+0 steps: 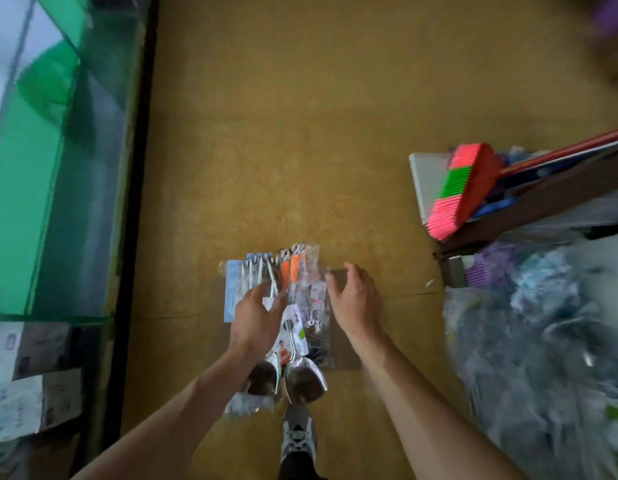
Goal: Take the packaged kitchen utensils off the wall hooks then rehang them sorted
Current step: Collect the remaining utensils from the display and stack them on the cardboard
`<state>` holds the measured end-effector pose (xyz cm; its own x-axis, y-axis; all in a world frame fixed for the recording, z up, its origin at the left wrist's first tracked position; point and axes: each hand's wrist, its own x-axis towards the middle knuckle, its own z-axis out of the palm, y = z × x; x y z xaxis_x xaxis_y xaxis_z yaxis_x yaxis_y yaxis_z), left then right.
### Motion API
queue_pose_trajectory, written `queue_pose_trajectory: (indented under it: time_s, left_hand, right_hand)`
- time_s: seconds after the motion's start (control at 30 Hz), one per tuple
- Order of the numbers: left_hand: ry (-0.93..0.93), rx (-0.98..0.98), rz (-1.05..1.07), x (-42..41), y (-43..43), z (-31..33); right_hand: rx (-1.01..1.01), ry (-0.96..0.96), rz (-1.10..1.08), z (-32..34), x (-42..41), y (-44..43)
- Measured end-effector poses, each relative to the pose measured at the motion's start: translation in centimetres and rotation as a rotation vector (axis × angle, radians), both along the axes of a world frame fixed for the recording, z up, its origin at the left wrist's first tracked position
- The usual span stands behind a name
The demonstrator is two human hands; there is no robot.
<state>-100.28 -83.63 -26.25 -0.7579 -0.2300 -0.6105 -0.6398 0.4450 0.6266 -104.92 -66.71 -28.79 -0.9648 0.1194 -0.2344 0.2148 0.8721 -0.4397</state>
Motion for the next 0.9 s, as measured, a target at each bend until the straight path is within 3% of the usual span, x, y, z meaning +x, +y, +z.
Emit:
queue_pose_trajectory:
  time_s: [0.47,0.67,0.9]
  left_hand:
    - [0.888,-0.486,-0.646,0.6,4.9,40.6]
    - [1.145,-0.485,-0.854,6.0,14.3,46.0]
    - [1.223,-0.377,-1.077,15.7,26.9,44.5]
  right_hand:
    - [0.171,0.574,-0.154,40.3,9.7,6.5]
    - [0.301,0.660,-0.284,46.6,18.2,13.6]
    - [0.374,0.629,-0.480,46.6,29.9,24.7]
